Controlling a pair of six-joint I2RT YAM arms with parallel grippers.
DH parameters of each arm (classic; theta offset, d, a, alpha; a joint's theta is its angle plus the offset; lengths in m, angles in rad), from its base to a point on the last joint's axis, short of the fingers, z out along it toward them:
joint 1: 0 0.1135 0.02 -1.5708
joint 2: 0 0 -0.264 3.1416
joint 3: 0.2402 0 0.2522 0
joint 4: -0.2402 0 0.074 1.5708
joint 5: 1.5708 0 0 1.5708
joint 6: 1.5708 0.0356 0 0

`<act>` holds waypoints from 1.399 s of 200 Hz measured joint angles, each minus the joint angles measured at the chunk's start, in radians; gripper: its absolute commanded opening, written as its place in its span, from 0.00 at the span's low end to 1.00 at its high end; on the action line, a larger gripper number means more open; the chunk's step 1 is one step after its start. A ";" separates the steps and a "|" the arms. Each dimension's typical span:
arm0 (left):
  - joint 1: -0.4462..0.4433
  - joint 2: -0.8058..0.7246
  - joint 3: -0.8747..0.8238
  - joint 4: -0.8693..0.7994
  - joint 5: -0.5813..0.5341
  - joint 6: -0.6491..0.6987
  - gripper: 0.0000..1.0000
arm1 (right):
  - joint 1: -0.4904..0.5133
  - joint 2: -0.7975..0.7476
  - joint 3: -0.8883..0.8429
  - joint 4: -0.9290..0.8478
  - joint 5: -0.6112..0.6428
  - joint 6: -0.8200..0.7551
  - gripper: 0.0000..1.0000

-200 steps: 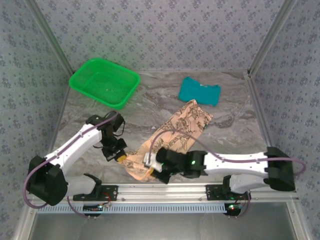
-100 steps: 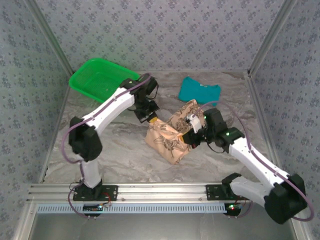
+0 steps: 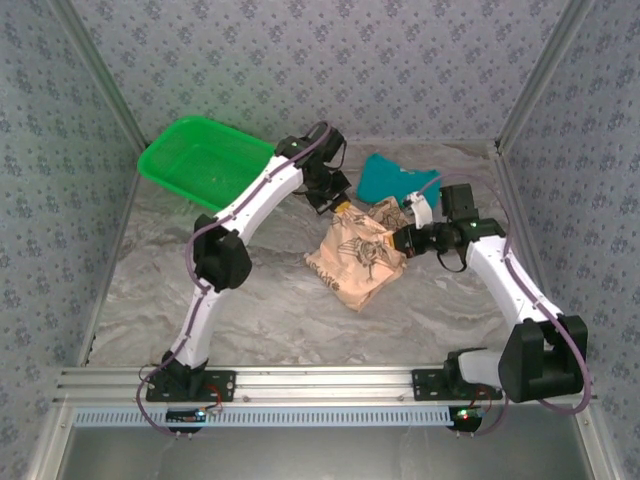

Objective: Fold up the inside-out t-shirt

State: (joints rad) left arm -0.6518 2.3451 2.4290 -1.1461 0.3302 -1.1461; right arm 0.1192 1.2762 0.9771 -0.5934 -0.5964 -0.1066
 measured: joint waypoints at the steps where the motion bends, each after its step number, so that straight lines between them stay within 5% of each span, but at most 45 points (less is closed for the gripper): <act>1: 0.000 0.005 0.008 0.000 0.003 0.000 0.00 | -0.003 0.001 0.003 -0.002 0.000 0.000 0.00; 55: -0.005 0.143 0.178 0.141 0.052 -0.043 0.00 | -0.131 0.108 0.100 -0.002 0.005 0.006 0.00; 79: -0.005 0.212 0.213 0.259 0.080 -0.078 0.44 | -0.175 0.219 0.124 0.043 0.010 0.033 0.00; 91: -0.005 0.253 0.232 0.304 0.085 -0.093 0.59 | -0.190 0.283 0.131 0.066 0.020 0.051 0.00; 101: -0.004 0.280 0.234 0.330 0.083 -0.084 0.62 | -0.204 0.344 0.141 0.080 0.032 0.069 0.13; 116: 0.001 0.303 0.231 0.333 0.066 -0.064 0.64 | -0.224 0.441 0.173 0.087 0.065 0.103 0.37; 158: 0.047 0.211 0.056 0.335 0.024 0.077 0.64 | -0.257 0.569 0.246 0.113 0.204 0.203 0.49; 206: 0.051 -0.140 -0.512 0.389 -0.073 0.369 0.61 | -0.166 0.345 0.145 0.125 0.362 0.344 0.53; 236: -0.016 -0.209 -0.736 0.441 -0.088 0.516 0.60 | -0.036 0.169 0.036 0.084 0.448 0.452 0.53; 280: -0.109 -0.238 -0.876 0.527 -0.117 0.620 0.50 | 0.045 0.263 -0.051 0.134 0.429 0.506 0.41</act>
State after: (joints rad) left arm -0.7612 2.1067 1.5532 -0.6189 0.2131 -0.5262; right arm 0.1638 1.5391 0.9257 -0.4591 -0.1677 0.3996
